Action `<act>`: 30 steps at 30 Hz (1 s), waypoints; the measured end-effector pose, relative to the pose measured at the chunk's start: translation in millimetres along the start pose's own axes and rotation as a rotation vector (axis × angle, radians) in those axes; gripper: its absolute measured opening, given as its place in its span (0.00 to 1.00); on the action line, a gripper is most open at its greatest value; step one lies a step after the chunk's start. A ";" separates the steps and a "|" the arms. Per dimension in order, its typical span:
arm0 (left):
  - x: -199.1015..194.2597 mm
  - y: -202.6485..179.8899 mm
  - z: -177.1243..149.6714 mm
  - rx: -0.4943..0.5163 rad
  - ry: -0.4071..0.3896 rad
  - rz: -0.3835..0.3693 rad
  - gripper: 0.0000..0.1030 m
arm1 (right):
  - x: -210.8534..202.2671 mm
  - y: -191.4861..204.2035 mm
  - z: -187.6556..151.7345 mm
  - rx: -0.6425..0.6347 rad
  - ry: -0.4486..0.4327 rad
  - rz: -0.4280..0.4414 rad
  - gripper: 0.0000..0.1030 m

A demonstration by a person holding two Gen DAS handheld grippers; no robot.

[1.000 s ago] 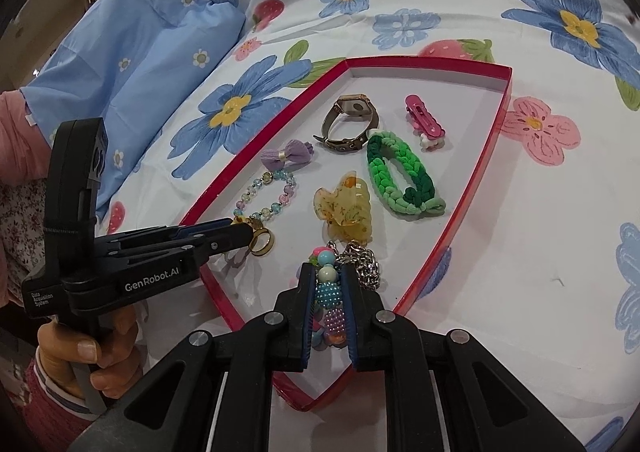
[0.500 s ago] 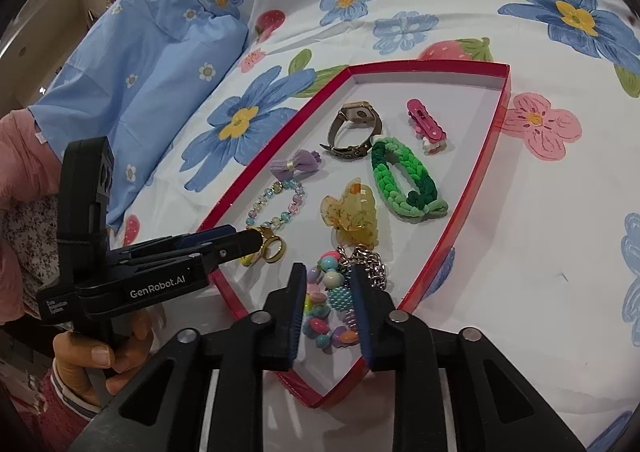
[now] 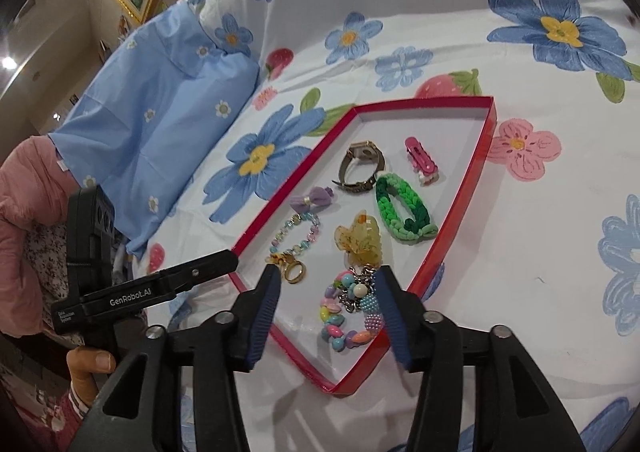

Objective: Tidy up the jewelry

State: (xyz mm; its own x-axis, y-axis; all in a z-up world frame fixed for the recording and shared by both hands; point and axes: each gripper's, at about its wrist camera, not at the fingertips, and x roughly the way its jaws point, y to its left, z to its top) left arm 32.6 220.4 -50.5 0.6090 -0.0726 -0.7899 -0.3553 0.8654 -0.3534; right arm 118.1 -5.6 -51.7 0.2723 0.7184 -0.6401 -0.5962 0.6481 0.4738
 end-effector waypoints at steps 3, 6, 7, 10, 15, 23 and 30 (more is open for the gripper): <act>-8.6 2.3 -7.6 -0.007 -0.009 0.001 0.81 | -4.8 2.3 -1.9 0.003 -0.015 0.012 0.56; -16.5 1.3 -16.6 0.006 -0.016 0.013 0.82 | -11.4 4.8 -6.5 0.007 -0.031 0.021 0.59; -19.8 0.3 -20.8 0.013 -0.021 0.024 0.83 | -12.6 5.4 -7.7 0.009 -0.035 0.022 0.61; -28.7 -1.8 -32.7 0.024 -0.035 0.037 0.84 | -17.9 5.5 -13.4 0.017 -0.050 0.028 0.64; -34.3 -5.4 -45.3 0.025 -0.038 0.033 0.86 | -24.0 4.7 -23.3 0.025 -0.071 0.026 0.64; -44.9 -13.4 -55.4 0.042 -0.039 0.054 0.88 | -35.6 7.9 -33.5 0.004 -0.105 -0.016 0.66; -70.2 -29.4 -45.1 0.114 -0.101 0.062 0.89 | -60.2 28.1 -24.4 -0.102 -0.161 -0.087 0.72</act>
State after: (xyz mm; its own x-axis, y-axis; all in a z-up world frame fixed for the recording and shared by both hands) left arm -31.7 177.7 -7.3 0.6583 0.0276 -0.7522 -0.3153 0.9176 -0.2423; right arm 66.5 -36.8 -14.7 0.4384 0.6976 -0.5666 -0.6367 0.6861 0.3520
